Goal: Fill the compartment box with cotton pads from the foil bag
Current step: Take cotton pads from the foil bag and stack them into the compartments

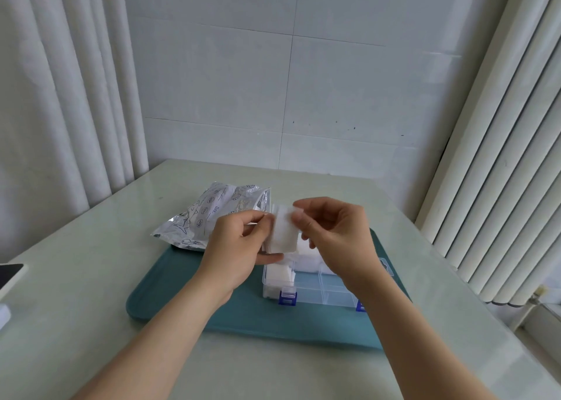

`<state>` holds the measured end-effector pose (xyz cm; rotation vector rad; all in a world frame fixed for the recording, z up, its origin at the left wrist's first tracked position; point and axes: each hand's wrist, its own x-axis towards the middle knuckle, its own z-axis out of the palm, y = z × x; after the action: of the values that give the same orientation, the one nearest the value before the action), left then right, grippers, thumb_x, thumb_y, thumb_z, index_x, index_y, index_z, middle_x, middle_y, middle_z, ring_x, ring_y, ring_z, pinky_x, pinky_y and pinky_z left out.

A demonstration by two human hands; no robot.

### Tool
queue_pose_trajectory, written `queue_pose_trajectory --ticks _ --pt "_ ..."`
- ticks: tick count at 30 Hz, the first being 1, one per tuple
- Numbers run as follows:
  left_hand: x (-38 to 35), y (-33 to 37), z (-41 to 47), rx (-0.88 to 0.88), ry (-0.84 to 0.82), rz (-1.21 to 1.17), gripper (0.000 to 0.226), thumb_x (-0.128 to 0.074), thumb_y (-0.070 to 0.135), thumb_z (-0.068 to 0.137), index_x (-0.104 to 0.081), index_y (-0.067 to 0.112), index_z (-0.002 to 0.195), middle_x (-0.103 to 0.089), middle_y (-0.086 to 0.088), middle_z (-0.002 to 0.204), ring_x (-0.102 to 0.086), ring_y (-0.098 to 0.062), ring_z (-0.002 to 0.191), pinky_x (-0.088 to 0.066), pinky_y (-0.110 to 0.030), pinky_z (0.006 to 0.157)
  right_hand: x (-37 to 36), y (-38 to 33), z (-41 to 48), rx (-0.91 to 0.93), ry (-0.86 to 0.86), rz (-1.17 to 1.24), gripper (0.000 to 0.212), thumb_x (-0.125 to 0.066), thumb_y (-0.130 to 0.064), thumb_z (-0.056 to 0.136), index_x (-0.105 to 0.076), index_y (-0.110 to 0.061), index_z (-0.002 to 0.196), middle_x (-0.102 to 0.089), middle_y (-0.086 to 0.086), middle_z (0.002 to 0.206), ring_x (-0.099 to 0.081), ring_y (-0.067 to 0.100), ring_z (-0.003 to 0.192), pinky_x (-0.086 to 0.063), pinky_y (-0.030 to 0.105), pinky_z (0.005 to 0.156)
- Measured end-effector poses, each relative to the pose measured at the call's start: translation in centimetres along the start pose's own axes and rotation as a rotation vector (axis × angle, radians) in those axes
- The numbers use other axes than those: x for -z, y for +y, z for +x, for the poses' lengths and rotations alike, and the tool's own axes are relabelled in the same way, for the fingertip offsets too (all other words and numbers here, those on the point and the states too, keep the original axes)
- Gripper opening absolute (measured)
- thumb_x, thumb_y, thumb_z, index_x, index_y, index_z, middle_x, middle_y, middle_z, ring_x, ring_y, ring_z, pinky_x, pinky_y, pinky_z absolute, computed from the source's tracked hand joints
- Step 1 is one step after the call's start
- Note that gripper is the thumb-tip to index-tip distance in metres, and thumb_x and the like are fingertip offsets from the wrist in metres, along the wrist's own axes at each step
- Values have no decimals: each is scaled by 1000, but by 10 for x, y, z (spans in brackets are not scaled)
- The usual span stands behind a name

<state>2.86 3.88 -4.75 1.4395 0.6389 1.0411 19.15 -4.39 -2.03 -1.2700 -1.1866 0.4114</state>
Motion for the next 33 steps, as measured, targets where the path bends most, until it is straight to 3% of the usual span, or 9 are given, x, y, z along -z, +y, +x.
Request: queue_pose_trajectory --ticks 2,5,7,10,15,18,21,26,33 --pt "-1 1 -1 -2 -39 -24 23 -59 22 108 -79 11 112 -73 -30 101 -74 -44 98 -67 -43 77 -4 2 0 6 15 -65 9 -82 -10 90 -80 -14 98 -78 0 78 -70 11 64 -53 22 60" --pt "-2 3 -2 7 -67 -64 25 -57 23 109 -77 8 112 -78 -9 89 -78 -26 85 -67 -44 80 -5 4 0 17 27 -83 10 -84 -11 89 -80 -12 98 -79 -1 79 -72 11 68 -54 21 63" --pt "-3 4 -2 0 -56 -51 24 -60 22 107 -77 7 108 -58 6 65 -61 -9 62 -66 -45 81 -3 4 0 25 29 -85 13 -84 -11 89 -80 -13 100 -79 0 79 -73 13 68 -55 22 65" --pt "-2 4 -1 -12 -45 -68 21 -66 23 103 -81 9 107 -35 -1 70 -42 -11 63 -67 -45 80 -5 5 0 45 53 -149 23 -84 -17 89 -81 -25 111 -77 -6 87 -69 11 69 -57 27 70" --pt "-3 5 -2 6 -44 -162 25 -69 24 98 -79 6 111 -59 6 66 -56 -8 62 -66 -43 82 -14 5 -1 -8 102 -309 39 -70 -27 101 -66 -17 139 -80 -7 102 -74 11 92 -60 40 90" --pt "-3 3 -2 26 -55 -187 37 -72 31 91 -77 5 116 -80 -12 94 -77 -23 88 -65 -39 82 -23 1 -6 6 71 -422 35 -54 -20 108 -64 -11 140 -78 1 109 -70 22 107 -56 42 96" --pt "-2 1 -2 24 -45 -186 40 -72 33 89 -76 5 118 -80 -17 103 -77 -24 95 -64 -33 82 -29 -5 -10 25 15 -479 33 -45 -11 107 -63 -7 134 -73 7 93 -64 30 93 -52 40 80" --pt "-3 0 -3 -12 -42 -133 24 -64 26 102 -79 10 113 -81 -10 103 -77 -17 97 -62 -27 84 -33 -7 -13 -3 -17 -521 47 -40 -15 109 -45 -16 156 -69 -2 105 -62 23 107 -35 22 74" --pt "-9 0 -6 -6 -144 -18 35 -46 18 114 -78 6 108 -79 -15 104 -76 -24 102 -63 -38 94 -30 -5 -12 19 92 -537 40 -50 -16 107 -59 -20 146 -75 4 96 -66 26 97 -52 39 86"
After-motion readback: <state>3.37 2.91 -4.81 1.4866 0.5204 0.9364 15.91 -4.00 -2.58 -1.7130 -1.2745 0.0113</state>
